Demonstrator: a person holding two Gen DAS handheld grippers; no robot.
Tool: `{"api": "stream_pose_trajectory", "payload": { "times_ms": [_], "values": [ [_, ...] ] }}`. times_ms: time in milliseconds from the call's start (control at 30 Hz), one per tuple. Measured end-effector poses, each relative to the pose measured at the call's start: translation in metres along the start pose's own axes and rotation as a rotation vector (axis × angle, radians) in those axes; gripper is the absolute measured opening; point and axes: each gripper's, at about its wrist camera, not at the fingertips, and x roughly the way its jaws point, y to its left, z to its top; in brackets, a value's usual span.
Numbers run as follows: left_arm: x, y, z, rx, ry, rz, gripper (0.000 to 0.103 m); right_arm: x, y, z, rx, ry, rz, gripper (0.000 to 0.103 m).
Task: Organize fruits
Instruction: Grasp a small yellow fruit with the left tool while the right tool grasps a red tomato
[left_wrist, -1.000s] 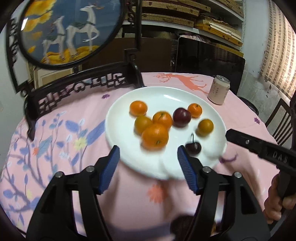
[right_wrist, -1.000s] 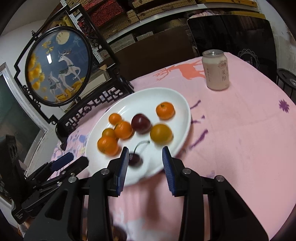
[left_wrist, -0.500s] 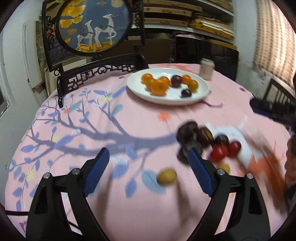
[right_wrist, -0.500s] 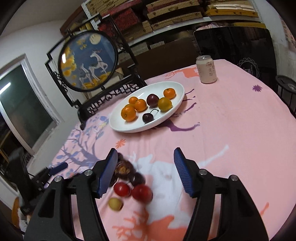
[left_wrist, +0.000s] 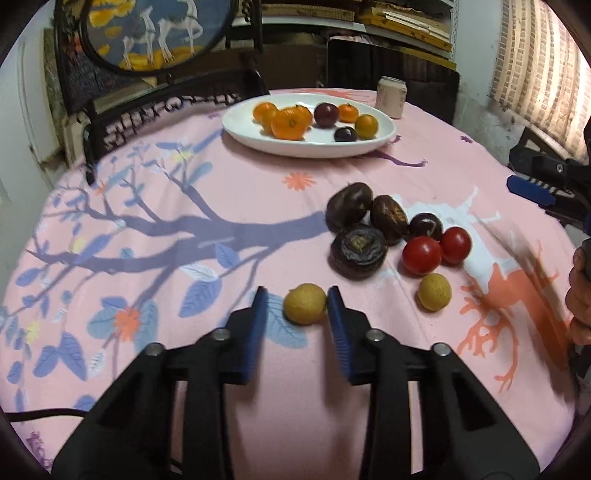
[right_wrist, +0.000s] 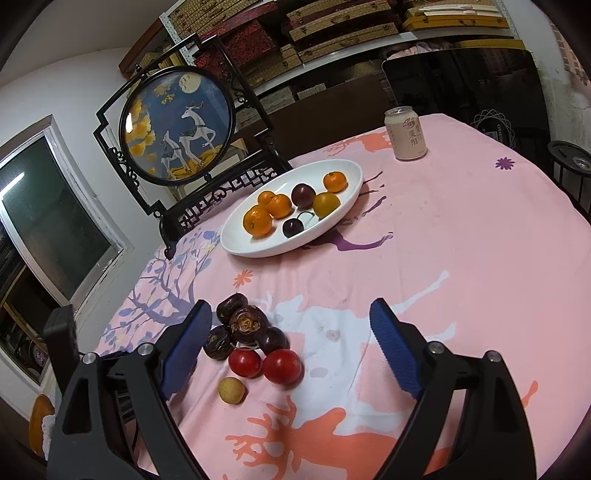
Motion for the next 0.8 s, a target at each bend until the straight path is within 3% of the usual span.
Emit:
{"api": "stream_pose_trajectory", "payload": {
  "times_ms": [233,267,367,400,700,800],
  "values": [
    [0.0,-0.013,-0.001,0.058,-0.006,0.013,0.025,0.009,0.002,-0.005,-0.037,0.054,-0.063,0.087],
    [-0.001,-0.013,-0.001,0.058,-0.005,0.014,0.025,0.012,0.002,-0.006,-0.044,0.068,-0.073,0.085],
    [-0.001,-0.012,-0.002,0.052,-0.005,0.009,0.025,0.026,0.0,-0.012,-0.032,0.161,-0.042,0.06],
    [-0.002,-0.011,-0.002,0.048,-0.004,0.008,0.025,0.031,-0.001,-0.014,-0.024,0.191,-0.037,0.056],
    [-0.002,-0.007,-0.001,0.031,-0.007,0.025,0.025,0.043,0.01,-0.025,-0.078,0.253,-0.03,0.051],
    [-0.002,-0.007,-0.001,0.034,-0.007,0.028,0.025,0.051,0.018,-0.031,-0.117,0.281,-0.041,0.043]
  ]
}}
